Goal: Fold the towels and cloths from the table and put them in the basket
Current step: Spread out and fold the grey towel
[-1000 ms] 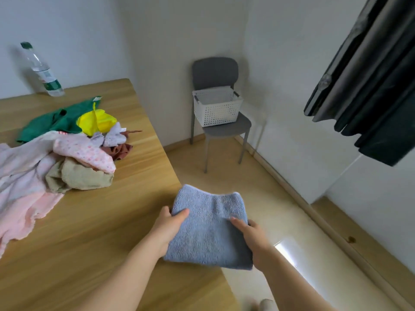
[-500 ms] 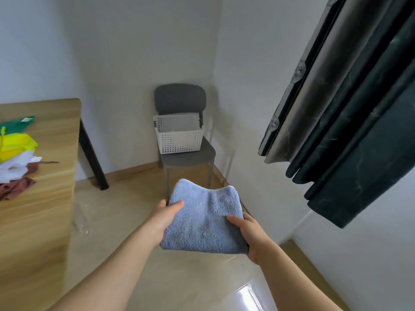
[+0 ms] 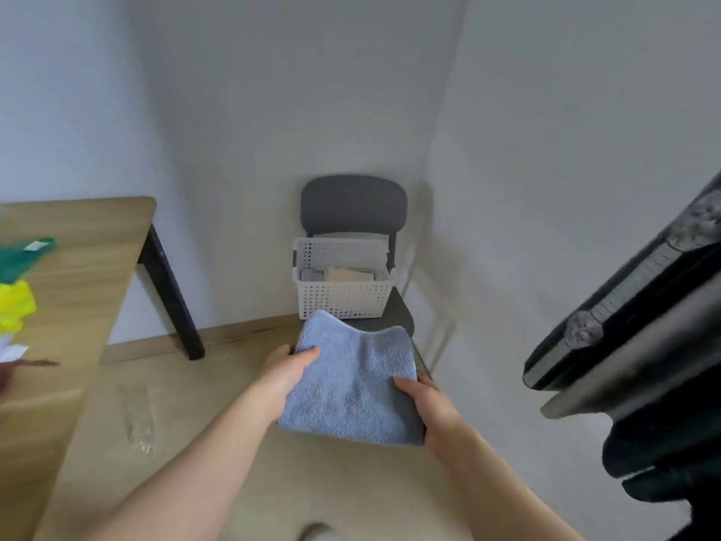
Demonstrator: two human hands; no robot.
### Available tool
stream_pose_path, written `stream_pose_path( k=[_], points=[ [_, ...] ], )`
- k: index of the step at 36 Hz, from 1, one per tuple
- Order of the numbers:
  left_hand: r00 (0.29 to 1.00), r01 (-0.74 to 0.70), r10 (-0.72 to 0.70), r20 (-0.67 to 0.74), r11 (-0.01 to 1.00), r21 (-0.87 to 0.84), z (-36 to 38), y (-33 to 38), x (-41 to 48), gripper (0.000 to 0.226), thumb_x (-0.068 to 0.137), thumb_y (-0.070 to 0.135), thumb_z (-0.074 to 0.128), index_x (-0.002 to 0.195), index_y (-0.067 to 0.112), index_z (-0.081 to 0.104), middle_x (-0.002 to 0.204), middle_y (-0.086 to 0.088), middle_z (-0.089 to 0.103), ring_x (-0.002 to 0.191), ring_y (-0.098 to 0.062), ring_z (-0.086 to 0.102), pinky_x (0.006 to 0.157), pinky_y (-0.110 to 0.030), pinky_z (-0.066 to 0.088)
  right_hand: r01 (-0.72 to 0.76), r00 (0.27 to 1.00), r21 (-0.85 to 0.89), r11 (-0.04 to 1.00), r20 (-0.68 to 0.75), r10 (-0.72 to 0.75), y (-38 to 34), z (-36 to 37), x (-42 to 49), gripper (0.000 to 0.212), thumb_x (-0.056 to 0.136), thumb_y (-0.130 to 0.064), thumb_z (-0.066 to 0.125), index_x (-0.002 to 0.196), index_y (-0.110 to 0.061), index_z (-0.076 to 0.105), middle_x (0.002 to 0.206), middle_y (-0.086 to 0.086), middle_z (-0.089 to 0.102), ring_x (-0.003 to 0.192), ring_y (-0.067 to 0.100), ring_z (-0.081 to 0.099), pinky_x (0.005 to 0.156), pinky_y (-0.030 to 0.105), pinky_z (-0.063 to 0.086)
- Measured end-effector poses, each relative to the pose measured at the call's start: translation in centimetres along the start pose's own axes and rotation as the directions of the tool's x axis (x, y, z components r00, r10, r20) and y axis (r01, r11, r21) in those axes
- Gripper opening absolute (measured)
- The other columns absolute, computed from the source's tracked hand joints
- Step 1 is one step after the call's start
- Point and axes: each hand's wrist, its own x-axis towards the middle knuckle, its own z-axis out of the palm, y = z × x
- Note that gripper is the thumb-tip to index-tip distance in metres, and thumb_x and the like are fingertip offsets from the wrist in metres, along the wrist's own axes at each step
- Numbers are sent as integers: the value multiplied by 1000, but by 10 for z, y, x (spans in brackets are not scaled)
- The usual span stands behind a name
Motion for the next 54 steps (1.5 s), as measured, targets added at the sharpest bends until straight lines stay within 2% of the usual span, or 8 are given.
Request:
stream_pose_path(
  k=[6,13,17,23,36,42,47,54],
  points=[
    [999,9,-8,-38,999,37,12,52,76,8,90,19,61,87,12,60,91,-15,68,86,-33,65,85,-48,52,35,997,48,998,69,-38,-54,9,75,20,92,-12,55,99,-30,59,102,-1,69,97,24,65,88,40,52],
    [994,32,-28,-109,999,28,42,93,165,12,90,13,60,81,5,58,76,-10,63,69,-24,60,63,-31,48,-69,996,-3,998,48,69,-102,4,175,31,90,-18,59,120,-16,57,109,5,67,99,28,63,81,41,53],
    [989,50,-48,-143,999,11,58,120,220,22,90,16,60,104,-2,58,95,-17,65,87,-32,62,79,-40,52,-84,994,-31,996,70,86,-141,4,240,31,91,-14,57,122,-11,54,111,10,64,99,31,60,84,43,50],
    [978,111,-111,-179,994,-13,74,148,291,11,92,21,57,89,10,57,99,-12,61,92,-30,59,86,-42,48,-150,975,-104,983,149,165,-191,4,322,30,92,-14,57,122,-10,52,104,7,62,93,25,59,71,36,49],
    [931,285,-252,-266,954,96,58,160,420,30,92,28,56,117,12,50,113,-9,58,102,-29,55,96,-42,44,-265,942,-295,918,126,312,-215,51,452,32,92,-17,55,124,-19,52,121,7,56,110,28,52,99,46,41],
    [886,442,-368,-283,854,274,24,119,485,50,86,30,53,129,8,41,122,-18,52,110,-35,52,99,-51,42,-380,876,-562,735,37,481,-205,76,485,48,95,-32,49,138,-15,36,138,8,43,120,24,45,105,35,36],
    [898,440,-401,-182,827,350,15,107,500,31,87,25,56,115,13,48,109,-11,59,102,-30,58,94,-49,48,-410,868,-614,674,-37,495,-197,85,496,23,99,-18,42,75,-19,45,81,-3,46,67,5,40,66,21,39],
    [928,368,-358,-99,853,370,40,162,479,13,97,10,41,100,14,53,100,-8,58,101,-24,56,94,-39,46,-448,863,-546,708,-57,502,-201,95,482,23,97,-15,41,75,-15,47,80,2,49,78,15,47,73,26,39]
  ],
)
